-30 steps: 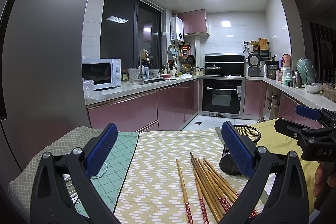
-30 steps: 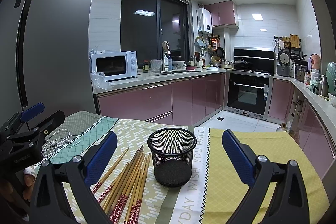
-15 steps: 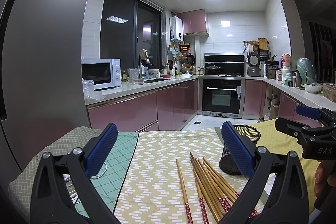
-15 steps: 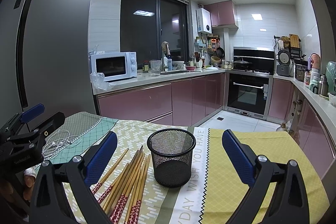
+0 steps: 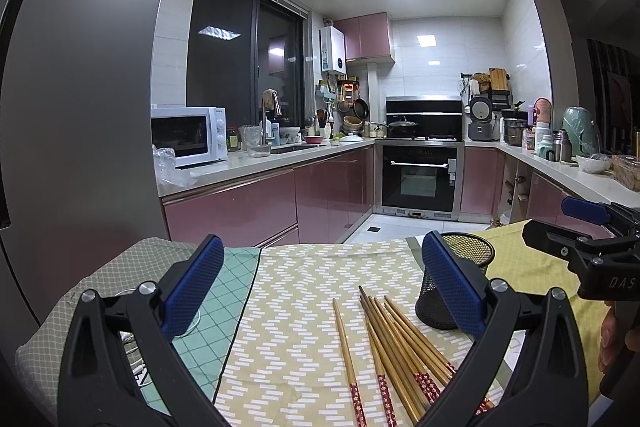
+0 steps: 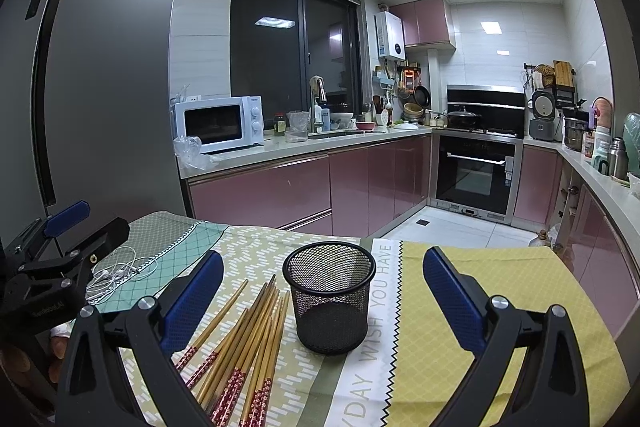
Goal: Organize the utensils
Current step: 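Lower the right gripper onto one bamboo chopstick and close it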
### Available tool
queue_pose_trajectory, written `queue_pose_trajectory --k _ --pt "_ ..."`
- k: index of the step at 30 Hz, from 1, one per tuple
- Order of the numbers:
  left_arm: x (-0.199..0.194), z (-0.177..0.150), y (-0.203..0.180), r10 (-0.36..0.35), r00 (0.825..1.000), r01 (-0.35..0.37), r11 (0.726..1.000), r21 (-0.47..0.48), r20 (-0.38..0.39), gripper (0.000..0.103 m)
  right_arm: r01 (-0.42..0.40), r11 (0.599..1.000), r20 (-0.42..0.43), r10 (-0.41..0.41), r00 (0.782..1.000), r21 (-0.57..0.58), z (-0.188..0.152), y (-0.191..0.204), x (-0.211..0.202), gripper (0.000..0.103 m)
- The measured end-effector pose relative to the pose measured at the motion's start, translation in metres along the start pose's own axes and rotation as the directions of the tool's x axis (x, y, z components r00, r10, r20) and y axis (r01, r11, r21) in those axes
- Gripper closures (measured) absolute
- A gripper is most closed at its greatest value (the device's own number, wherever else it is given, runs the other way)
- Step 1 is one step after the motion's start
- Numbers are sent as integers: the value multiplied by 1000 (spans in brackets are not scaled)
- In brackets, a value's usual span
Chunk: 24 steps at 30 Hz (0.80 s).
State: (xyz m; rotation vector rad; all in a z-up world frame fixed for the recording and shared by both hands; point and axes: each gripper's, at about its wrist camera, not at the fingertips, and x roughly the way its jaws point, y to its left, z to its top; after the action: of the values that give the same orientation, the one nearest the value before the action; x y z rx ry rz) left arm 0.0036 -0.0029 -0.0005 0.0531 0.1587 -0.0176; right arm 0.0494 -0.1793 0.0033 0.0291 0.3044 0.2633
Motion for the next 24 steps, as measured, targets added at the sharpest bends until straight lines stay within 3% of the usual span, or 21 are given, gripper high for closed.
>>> queue_pose_trajectory --k 5,12,17,20,24 --pt "4 -4 2 -10 1000 10 1000 -29 -18 5 -15 1000 -20 15 1000 -4 -1 2 1 6" --pt "19 -16 2 -53 989 55 998 17 -139 6 -113 993 -150 106 983 -37 -15 14 14 8" --pt "45 -37 -4 -26 961 83 977 196 -276 19 -175 980 -323 136 937 -97 -40 34 36 27" --pt "59 -51 -5 -53 940 121 975 185 -336 20 -194 977 -403 142 904 -89 -51 39 50 40" --pt "71 -67 -10 -115 905 186 973 138 -410 23 -197 979 -475 147 868 -58 -64 39 67 44"
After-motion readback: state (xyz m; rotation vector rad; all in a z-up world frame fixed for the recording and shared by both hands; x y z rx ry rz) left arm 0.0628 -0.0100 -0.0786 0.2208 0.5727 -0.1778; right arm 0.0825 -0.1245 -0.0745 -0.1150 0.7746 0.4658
